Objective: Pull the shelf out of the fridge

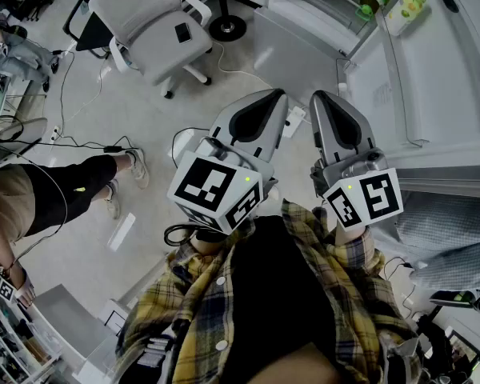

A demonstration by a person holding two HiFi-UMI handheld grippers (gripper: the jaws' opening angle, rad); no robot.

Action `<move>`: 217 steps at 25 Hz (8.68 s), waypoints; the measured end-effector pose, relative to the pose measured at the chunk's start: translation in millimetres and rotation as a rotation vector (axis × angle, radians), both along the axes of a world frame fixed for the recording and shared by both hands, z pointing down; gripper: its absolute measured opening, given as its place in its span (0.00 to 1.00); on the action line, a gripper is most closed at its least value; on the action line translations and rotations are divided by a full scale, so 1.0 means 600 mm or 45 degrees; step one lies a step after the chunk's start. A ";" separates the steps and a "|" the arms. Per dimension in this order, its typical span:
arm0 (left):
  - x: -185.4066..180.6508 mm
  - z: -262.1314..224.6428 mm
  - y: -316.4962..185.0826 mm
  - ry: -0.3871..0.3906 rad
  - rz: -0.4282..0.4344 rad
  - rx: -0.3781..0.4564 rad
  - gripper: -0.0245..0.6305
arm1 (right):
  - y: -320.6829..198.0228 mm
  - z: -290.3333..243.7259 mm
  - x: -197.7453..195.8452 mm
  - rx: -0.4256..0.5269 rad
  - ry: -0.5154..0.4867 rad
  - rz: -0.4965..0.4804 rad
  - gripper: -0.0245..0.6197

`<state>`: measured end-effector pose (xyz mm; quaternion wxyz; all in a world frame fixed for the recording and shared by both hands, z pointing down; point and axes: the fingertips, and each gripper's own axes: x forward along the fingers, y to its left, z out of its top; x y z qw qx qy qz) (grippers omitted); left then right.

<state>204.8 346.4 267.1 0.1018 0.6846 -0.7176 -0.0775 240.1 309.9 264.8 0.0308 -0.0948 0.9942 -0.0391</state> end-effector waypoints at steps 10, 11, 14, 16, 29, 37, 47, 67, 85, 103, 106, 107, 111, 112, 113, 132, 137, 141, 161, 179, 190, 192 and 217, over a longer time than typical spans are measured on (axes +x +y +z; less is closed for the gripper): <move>0.007 0.007 -0.021 0.016 -0.020 0.000 0.04 | -0.019 0.005 0.010 -0.016 -0.011 -0.026 0.06; 0.008 0.008 -0.022 0.016 -0.025 0.001 0.04 | -0.020 0.006 0.012 -0.017 -0.011 -0.031 0.06; 0.012 0.012 -0.027 0.020 -0.044 0.002 0.04 | -0.024 0.009 0.018 -0.023 -0.015 -0.051 0.07; 0.016 0.016 -0.029 0.018 -0.059 0.002 0.04 | -0.027 0.013 0.023 -0.025 -0.014 -0.066 0.07; -0.013 0.047 -0.044 0.063 -0.172 -0.026 0.04 | -0.054 0.044 0.006 -0.078 0.023 -0.144 0.07; -0.094 0.051 -0.085 0.066 -0.151 -0.024 0.04 | -0.094 0.048 -0.069 -0.086 0.026 -0.112 0.07; -0.268 0.035 -0.142 0.059 -0.055 -0.041 0.04 | -0.152 0.039 -0.236 -0.122 0.026 -0.016 0.07; -0.418 0.090 -0.226 0.138 0.233 -0.145 0.04 | -0.204 0.104 -0.377 -0.266 0.114 0.240 0.07; -0.418 0.023 -0.409 0.058 0.172 0.000 0.04 | -0.401 0.042 -0.358 -0.158 0.003 0.219 0.07; -0.431 0.036 -0.513 0.070 0.312 -0.030 0.04 | -0.495 0.060 -0.358 -0.237 -0.009 0.366 0.07; -0.448 0.041 -0.542 0.072 0.384 -0.035 0.04 | -0.518 0.064 -0.374 -0.260 -0.020 0.431 0.07; -0.456 0.042 -0.553 0.073 0.408 -0.038 0.04 | -0.526 0.066 -0.381 -0.265 -0.022 0.455 0.07; -0.494 0.041 -0.600 0.072 0.500 -0.042 0.04 | -0.564 0.066 -0.416 -0.272 -0.034 0.548 0.07; -0.504 0.039 -0.612 0.071 0.521 -0.040 0.04 | -0.574 0.065 -0.427 -0.272 -0.039 0.570 0.07; -0.516 0.038 -0.624 0.070 0.542 -0.039 0.04 | -0.585 0.064 -0.438 -0.270 -0.043 0.591 0.07; -0.588 0.075 -0.752 0.098 0.956 -0.104 0.04 | -0.694 0.089 -0.501 -0.333 -0.072 1.031 0.07; -0.560 0.061 -0.775 0.100 1.034 -0.120 0.04 | -0.711 0.072 -0.483 -0.344 -0.070 1.087 0.07; -0.535 0.062 -0.798 0.091 1.058 -0.128 0.04 | -0.732 0.073 -0.460 -0.350 -0.081 1.106 0.07; -0.457 0.029 -0.957 0.153 0.811 -0.049 0.04 | -0.910 0.027 -0.375 -0.270 -0.095 0.883 0.07; -0.459 0.081 -1.011 0.269 0.836 -0.194 0.04 | -0.966 0.075 -0.385 -0.439 -0.102 0.879 0.07; -0.468 0.138 -1.029 0.478 0.804 -0.317 0.08 | -0.989 0.128 -0.384 -0.707 -0.241 0.846 0.07; -0.465 0.145 -1.032 0.514 0.814 -0.338 0.17 | -0.993 0.138 -0.384 -0.760 -0.262 0.833 0.09; -0.470 0.188 -1.108 0.962 0.698 -0.357 0.37 | -1.072 0.183 -0.420 -1.151 -0.536 0.623 0.31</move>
